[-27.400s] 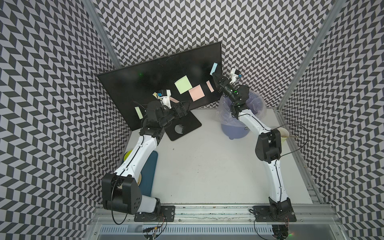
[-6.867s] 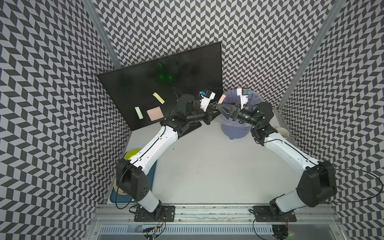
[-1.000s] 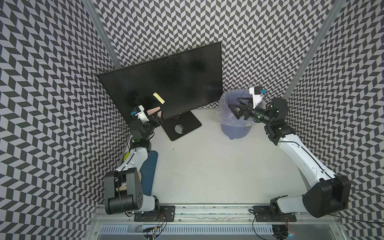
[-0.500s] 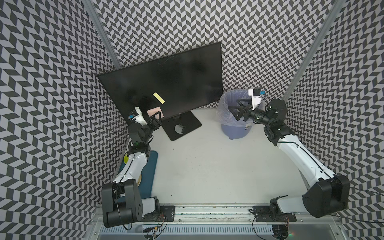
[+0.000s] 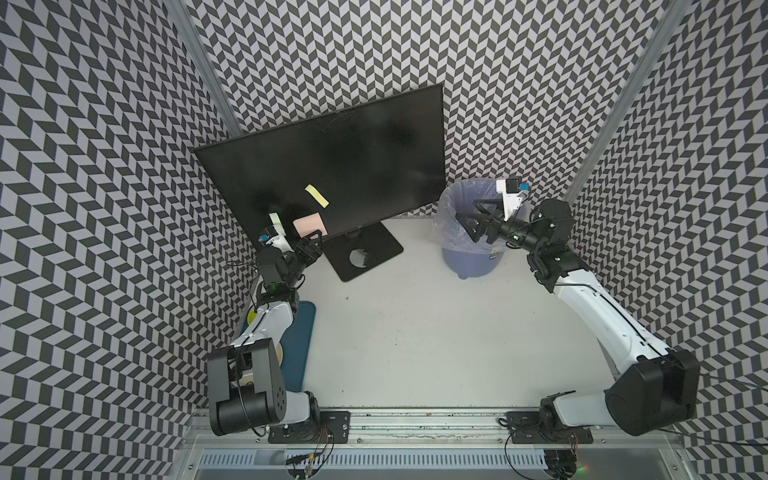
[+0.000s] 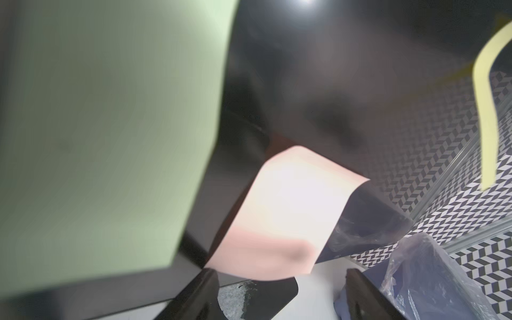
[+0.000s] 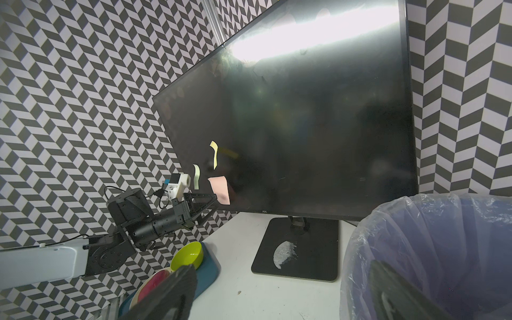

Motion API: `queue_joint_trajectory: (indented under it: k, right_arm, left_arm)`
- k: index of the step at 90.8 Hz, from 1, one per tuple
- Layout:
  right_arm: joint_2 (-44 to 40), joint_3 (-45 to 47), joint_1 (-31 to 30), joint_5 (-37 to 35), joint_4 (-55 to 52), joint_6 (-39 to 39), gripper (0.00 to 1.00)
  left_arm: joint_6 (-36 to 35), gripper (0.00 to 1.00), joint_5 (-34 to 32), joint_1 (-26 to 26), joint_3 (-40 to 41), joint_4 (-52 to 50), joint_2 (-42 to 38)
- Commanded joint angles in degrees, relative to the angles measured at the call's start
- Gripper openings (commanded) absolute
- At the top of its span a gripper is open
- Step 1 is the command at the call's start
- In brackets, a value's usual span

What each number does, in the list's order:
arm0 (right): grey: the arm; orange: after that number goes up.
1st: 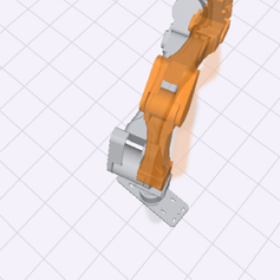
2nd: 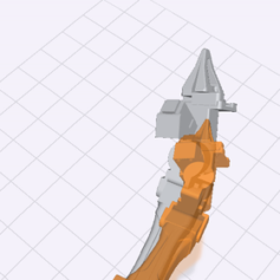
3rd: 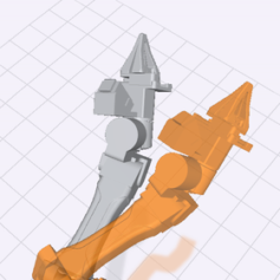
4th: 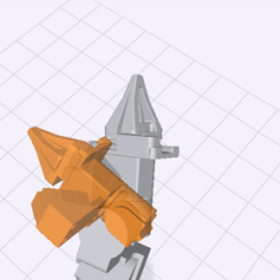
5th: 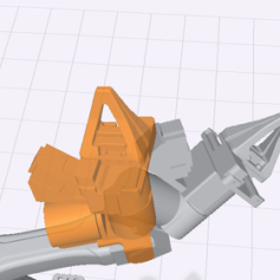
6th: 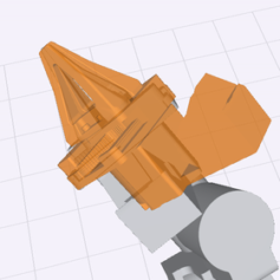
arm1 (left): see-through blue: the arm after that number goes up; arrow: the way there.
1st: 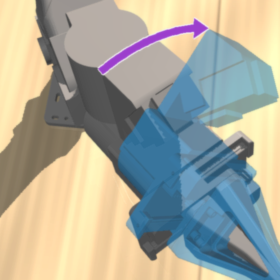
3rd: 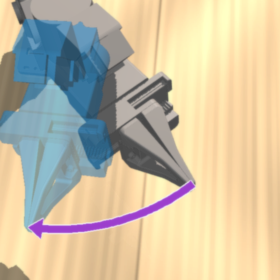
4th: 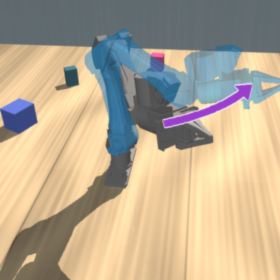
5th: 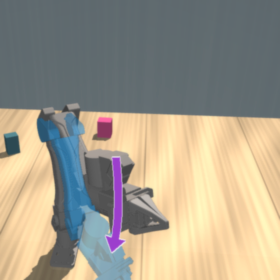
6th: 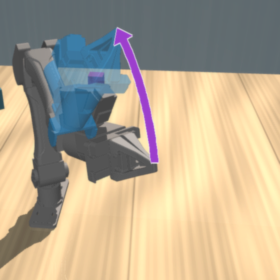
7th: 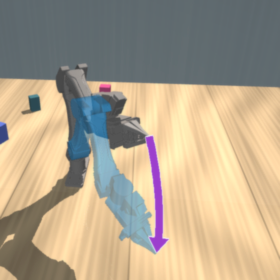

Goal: Remove the sticky note from the monitor
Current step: Tear off the sticky note from the monitor.

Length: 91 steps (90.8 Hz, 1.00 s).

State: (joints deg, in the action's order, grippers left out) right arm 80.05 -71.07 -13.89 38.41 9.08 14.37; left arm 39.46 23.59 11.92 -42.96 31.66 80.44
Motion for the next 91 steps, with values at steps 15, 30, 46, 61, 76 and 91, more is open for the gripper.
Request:
queue_joint_trajectory:
  k: [15, 30, 46, 61, 76, 91]
  right_arm:
    - [-1.33, 0.49, -0.44, -0.12, 2.31, -0.28, 0.99]
    - [-1.12, 0.19, -0.45, 0.04, 2.39, -0.13, 0.99]
    - [-0.97, 0.32, -0.44, 0.15, 2.59, 0.04, 0.99]
    - [-0.99, 0.53, -0.44, 0.26, 2.9, 0.11, 0.99]
    - [-0.91, 0.67, -0.45, 0.16, 2.71, -0.07, 0.99]
    - [-1.04, 0.76, -0.44, -0.1, 2.68, -0.19, 0.99]
  left_arm:
    - [-0.66, 0.73, 0.23, 0.42, -2.27, 3.08, -0.26]
    - [-0.13, 0.68, 0.23, 0.1, -2.73, 2.91, -2.37]
    - [-0.24, 0.64, 0.31, -0.23, -3.96, 2.03, -4.34]
    - [-0.61, 0.62, 0.27, -0.32, -5.01, 0.18, -4.27]
    - [0.36, 0.59, 0.31, -0.33, -4.54, -0.03, -2.88]
    - [1.01, 0.48, 0.87, -0.65, -5.14, -0.03, -1.51]
